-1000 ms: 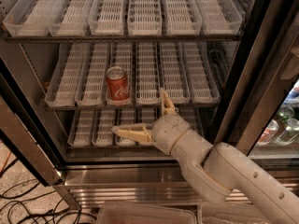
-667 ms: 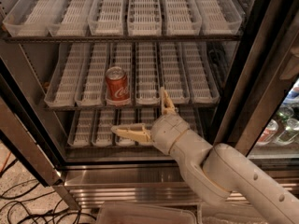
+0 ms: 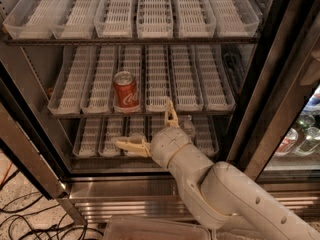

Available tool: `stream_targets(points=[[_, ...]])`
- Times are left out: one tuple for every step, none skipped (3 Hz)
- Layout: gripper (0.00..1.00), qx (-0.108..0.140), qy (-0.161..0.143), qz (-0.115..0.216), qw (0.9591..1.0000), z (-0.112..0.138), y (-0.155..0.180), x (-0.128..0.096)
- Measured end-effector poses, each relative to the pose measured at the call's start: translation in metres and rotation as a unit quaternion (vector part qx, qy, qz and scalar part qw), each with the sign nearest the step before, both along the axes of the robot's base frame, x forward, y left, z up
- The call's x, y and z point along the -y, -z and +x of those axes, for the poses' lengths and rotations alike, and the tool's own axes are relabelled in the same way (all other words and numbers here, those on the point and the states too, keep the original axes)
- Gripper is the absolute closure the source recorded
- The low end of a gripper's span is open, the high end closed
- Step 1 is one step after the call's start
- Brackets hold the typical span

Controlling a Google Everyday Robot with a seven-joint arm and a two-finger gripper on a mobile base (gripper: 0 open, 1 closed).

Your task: Pick coke can from middle shelf of fridge

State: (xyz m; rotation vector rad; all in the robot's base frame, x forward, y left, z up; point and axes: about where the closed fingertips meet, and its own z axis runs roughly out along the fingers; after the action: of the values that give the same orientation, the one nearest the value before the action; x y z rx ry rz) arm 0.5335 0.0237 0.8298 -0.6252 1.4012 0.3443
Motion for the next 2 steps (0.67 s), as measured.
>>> stream_targets(points=[[0.0,-0.004,0.012,-0.006,0.9999,0.0037,0.0035,0.0046],[0.18,-0.004,0.012,-0.006,0.9999,0.0037,0.0035,0.0045]])
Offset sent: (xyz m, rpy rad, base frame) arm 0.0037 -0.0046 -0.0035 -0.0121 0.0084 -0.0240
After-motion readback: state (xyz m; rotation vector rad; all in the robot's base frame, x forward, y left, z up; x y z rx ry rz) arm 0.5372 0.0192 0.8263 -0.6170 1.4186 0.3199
